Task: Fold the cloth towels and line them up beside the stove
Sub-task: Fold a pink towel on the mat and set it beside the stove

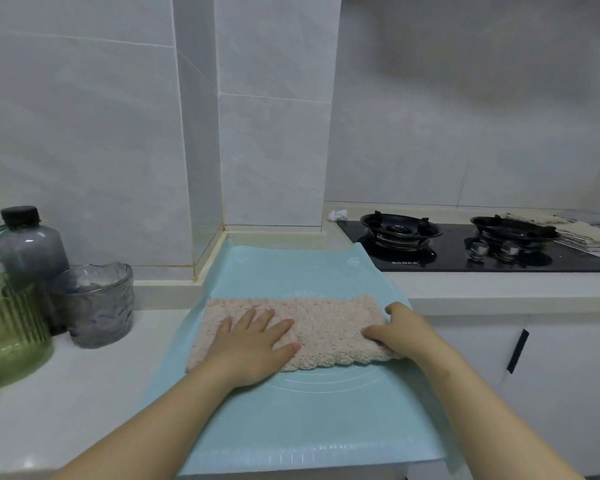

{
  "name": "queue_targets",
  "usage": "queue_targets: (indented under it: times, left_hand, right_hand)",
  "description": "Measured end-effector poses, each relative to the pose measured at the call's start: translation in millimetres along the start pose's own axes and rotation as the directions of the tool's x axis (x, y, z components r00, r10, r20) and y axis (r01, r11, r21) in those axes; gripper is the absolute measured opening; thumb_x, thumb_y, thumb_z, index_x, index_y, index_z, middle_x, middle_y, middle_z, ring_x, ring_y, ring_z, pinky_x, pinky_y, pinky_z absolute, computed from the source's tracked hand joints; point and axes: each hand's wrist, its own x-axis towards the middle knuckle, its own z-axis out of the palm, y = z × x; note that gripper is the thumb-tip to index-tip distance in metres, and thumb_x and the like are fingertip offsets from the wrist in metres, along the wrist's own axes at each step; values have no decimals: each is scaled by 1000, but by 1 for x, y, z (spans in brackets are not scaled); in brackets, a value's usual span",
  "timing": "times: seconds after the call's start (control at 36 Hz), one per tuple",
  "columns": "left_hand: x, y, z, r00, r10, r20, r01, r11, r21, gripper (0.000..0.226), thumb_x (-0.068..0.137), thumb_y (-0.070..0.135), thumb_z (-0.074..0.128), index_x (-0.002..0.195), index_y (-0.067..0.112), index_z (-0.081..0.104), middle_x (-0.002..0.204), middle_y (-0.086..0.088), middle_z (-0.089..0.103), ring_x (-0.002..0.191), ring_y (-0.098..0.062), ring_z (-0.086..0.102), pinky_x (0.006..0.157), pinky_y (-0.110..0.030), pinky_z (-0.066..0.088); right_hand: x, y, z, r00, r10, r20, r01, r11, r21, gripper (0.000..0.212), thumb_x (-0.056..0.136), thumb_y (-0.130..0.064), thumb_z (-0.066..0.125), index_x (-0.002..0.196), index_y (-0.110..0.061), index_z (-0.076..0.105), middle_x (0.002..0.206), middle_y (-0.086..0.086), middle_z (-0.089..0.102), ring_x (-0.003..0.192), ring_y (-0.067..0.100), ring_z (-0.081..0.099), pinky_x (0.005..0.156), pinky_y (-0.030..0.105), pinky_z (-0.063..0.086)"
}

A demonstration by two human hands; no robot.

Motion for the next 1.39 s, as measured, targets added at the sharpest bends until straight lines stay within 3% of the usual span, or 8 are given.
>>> queue_targets:
  times: [0.14, 0.25, 0.33, 0.42, 0.53, 0.83, 1.14, 1.39]
  left_hand:
    - [0, 0, -3, 999, 8, 33, -9, 999, 36, 58, 93, 61, 16, 146, 42, 2, 158, 7, -8, 145, -18, -10, 116, -46, -5]
    - [-2, 2, -11, 999, 12, -50, -13, 1000, -11, 58, 93, 58, 27, 146, 37, 14, 158, 5, 3, 146, -19, 0, 116, -47, 5]
    - [-7, 7, -20, 933, -141, -330, 3, 922, -388, 48, 92, 48, 43, 136, 32, 39, 145, 1, 39, 134, -22, 33, 109, -40, 29]
    - [-10, 13, -39, 900, -387, -202, -24, 418, -908, 38, 95, 43, 42, 126, 21, 47, 122, -5, 54, 102, -22, 53, 91, -34, 44]
    - [-14, 19, -54, 945, -278, 172, 122, -191, -974, 49, 94, 53, 37, 127, 17, 39, 127, -19, 51, 107, -31, 55, 86, -39, 45]
    - [-3, 36, -49, 963, -267, 45, 127, 298, -946, 22, 91, 7, 49, 105, 13, 65, 74, -1, 50, 63, -12, 48, 53, -21, 44]
    - [-19, -16, -78, 964, -265, -33, 25, 213, -977, 27, 87, -5, 54, 101, 17, 63, 85, -2, 55, 71, -10, 48, 53, -19, 47]
    - [-26, -57, -55, 929, -362, 70, 149, 194, -970, 26, 87, 35, 59, 96, 11, 66, 83, -1, 60, 67, -17, 52, 60, -25, 39]
  right_hand:
    - [1, -2, -3, 1000, 18, -25, -11, 967, 256, 25, 80, -15, 68, 68, -7, 47, 64, 9, 44, 52, 17, 39, 48, 26, 27]
    - [-9, -16, -8, 998, 54, 21, -55, 772, 634, 14, 84, -4, 61, 72, -6, 54, 68, 10, 54, 57, 19, 50, 50, 23, 42]
    - [-17, -35, -12, 994, -32, 105, -56, 671, 740, 11, 87, -7, 56, 77, -10, 56, 77, 10, 58, 66, 22, 55, 60, 29, 47]
    - [-24, -52, -12, 969, -178, 173, -27, 618, 785, 12, 90, -16, 54, 82, -12, 61, 75, 5, 60, 68, 18, 57, 64, 30, 49]
    - [-26, -62, -6, 918, -301, 260, -50, 562, 826, 28, 94, -28, 49, 90, -5, 65, 86, 7, 66, 82, 19, 62, 77, 30, 49]
    - [-28, -43, 8, 982, -109, 156, -60, 603, 795, 20, 91, -17, 48, 80, -9, 63, 81, 7, 68, 70, 16, 62, 64, 25, 44]
    - [-29, -55, 15, 988, -117, 105, 8, 704, 710, 11, 90, -20, 53, 86, -15, 61, 79, 2, 67, 70, 16, 59, 65, 26, 43]
    - [-35, -73, 36, 974, -199, 107, 84, 757, 649, 10, 91, -16, 52, 88, -13, 60, 79, 1, 64, 68, 14, 56, 63, 23, 42]
